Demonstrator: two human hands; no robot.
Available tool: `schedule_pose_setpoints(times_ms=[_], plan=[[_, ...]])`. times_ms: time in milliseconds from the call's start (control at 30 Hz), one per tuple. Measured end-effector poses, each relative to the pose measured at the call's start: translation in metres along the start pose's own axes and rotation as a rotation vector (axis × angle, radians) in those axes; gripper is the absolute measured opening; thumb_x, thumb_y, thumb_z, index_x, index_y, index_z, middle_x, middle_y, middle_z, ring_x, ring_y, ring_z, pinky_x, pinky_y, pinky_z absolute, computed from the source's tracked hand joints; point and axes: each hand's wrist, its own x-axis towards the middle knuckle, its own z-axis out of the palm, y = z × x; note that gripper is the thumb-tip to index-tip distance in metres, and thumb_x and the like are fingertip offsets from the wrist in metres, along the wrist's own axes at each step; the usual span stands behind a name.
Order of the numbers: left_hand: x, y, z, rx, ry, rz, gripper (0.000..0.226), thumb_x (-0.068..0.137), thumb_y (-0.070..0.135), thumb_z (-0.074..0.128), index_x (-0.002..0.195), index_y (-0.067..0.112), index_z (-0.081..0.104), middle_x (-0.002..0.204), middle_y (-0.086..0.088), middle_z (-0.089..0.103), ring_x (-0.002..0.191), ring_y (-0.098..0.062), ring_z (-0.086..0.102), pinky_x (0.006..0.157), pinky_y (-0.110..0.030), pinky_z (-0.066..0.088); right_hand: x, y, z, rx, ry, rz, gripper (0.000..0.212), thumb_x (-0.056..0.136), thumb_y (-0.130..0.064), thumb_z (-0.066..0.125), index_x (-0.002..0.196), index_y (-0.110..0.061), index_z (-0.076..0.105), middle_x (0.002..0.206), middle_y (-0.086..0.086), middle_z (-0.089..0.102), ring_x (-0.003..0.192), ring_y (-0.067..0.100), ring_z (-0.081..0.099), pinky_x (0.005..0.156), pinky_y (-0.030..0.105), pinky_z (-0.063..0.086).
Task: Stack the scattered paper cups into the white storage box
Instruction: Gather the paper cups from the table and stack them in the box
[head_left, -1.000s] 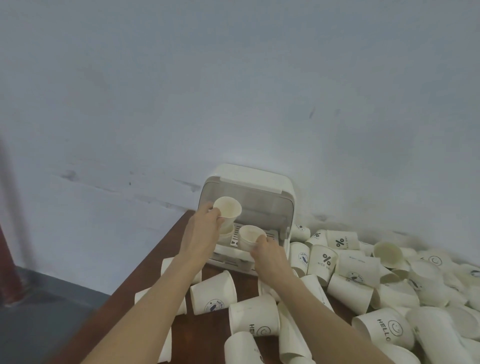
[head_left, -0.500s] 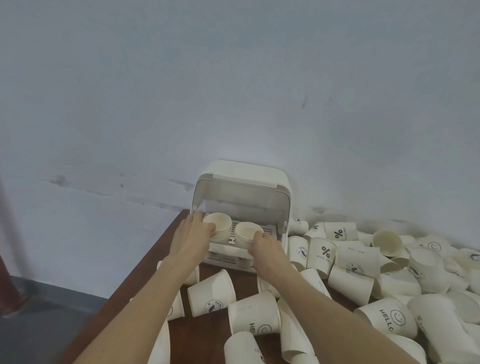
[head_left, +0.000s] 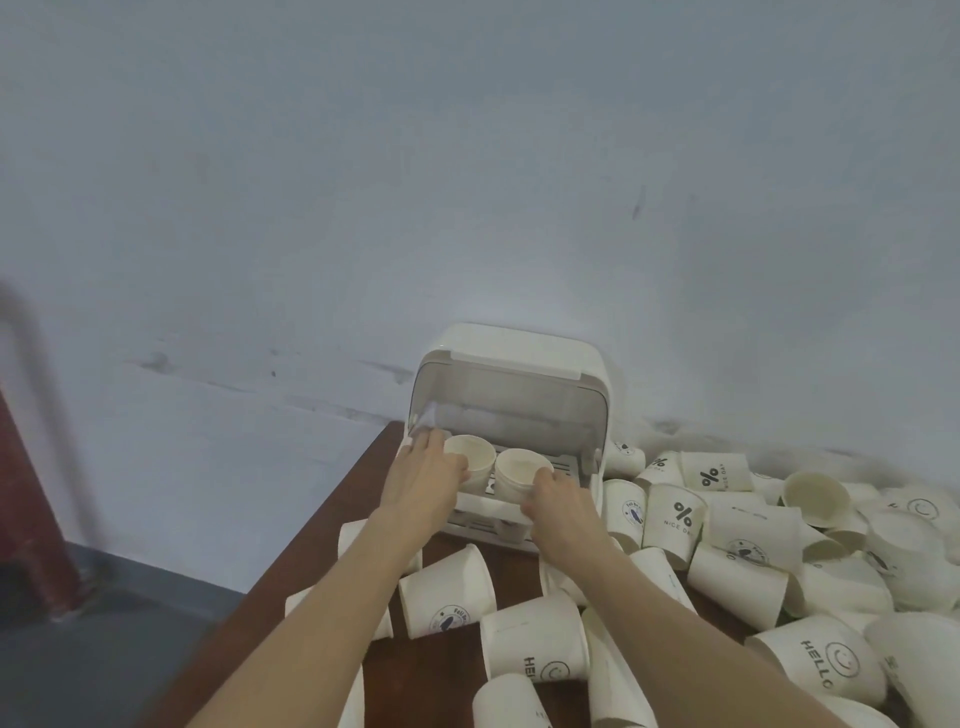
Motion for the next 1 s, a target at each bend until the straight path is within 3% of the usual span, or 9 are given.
schedule_pose_setpoints(times_ms=[333, 500, 667, 733, 833, 900, 1000], plan=[[-0.009, 0.006, -0.001, -0.014, 0.070, -0.037, 0.031, 0.097, 0.023, 0.051, 0.128, 0.018, 0.049, 0.142, -0.014, 0.037, 0.127, -0.029, 0.041, 0.095, -0.036, 0.044, 0.001, 0.005, 0.005, -0.073, 0.023, -0.068, 0.029, 0.094, -0.019, 0.051, 0.120, -0.007, 0.055, 0.117, 0.009, 0.051, 0.104, 0.023, 0.052, 0.072, 0.028, 0.030], [-0.028, 0.011, -0.014, -0.029, 0.130, -0.001, 0.044, 0.085, 0.013, 0.065, 0.125, 0.020, 0.048, 0.130, -0.010, 0.043, 0.112, -0.026, 0.047, 0.080, -0.031, 0.047, -0.001, 0.002, 0.002, 0.055, 0.057, 0.019, 0.026, 0.096, -0.018, 0.047, 0.119, -0.006, 0.048, 0.114, 0.008, 0.056, 0.103, 0.024, 0.055, 0.072, 0.026, 0.032], [-0.060, 0.020, -0.042, -0.111, 0.046, 0.085, 0.048, 0.091, 0.006, 0.055, 0.135, 0.022, 0.044, 0.121, -0.008, 0.048, 0.107, -0.028, 0.051, 0.074, -0.034, 0.046, -0.004, -0.002, -0.007, 0.115, 0.021, 0.077, 0.027, 0.094, -0.017, 0.049, 0.119, -0.007, 0.049, 0.117, 0.009, 0.058, 0.103, 0.026, 0.056, 0.073, 0.029, 0.037], [-0.073, 0.023, -0.052, -0.104, -0.035, 0.136, 0.059, 0.088, -0.001, 0.054, 0.139, 0.024, 0.041, 0.119, -0.008, 0.049, 0.103, -0.028, 0.052, 0.075, -0.036, 0.046, -0.005, -0.003, -0.011, 0.208, -0.016, 0.099, 0.044, 0.091, -0.014, 0.049, 0.133, -0.006, 0.039, 0.118, 0.012, 0.058, 0.104, 0.029, 0.056, 0.075, 0.032, 0.039], [-0.086, 0.027, -0.061, -0.037, -0.162, 0.233, 0.062, 0.085, -0.005, 0.051, 0.139, 0.023, 0.040, 0.117, -0.010, 0.049, 0.100, -0.028, 0.050, 0.074, -0.037, 0.043, -0.013, -0.004, -0.023, 0.430, -0.069, 0.131, 0.077, 0.090, -0.012, 0.047, 0.151, -0.006, 0.001, 0.124, 0.020, 0.054, 0.113, 0.034, 0.051, 0.087, 0.037, 0.040], [-0.088, 0.029, -0.061, 0.020, -0.200, 0.273, 0.065, 0.085, -0.005, 0.051, 0.141, 0.025, 0.037, 0.119, -0.013, 0.045, 0.105, -0.031, 0.048, 0.082, -0.040, 0.044, -0.027, -0.003, -0.030, 0.418, -0.071, 0.092, 0.081, 0.092, -0.009, 0.044, 0.151, -0.006, -0.011, 0.140, 0.023, 0.039, 0.125, 0.035, 0.041, 0.099, 0.039, 0.034], [-0.087, 0.035, -0.059, 0.092, -0.288, 0.263, 0.068, 0.085, -0.003, 0.055, 0.143, 0.027, 0.035, 0.128, -0.016, 0.040, 0.114, -0.035, 0.045, 0.094, -0.046, 0.044, -0.049, 0.002, -0.037, 0.369, -0.006, 0.016, 0.080, 0.091, -0.004, 0.041, 0.151, -0.006, -0.012, 0.143, 0.022, 0.033, 0.123, 0.036, 0.041, 0.097, 0.037, 0.037]])
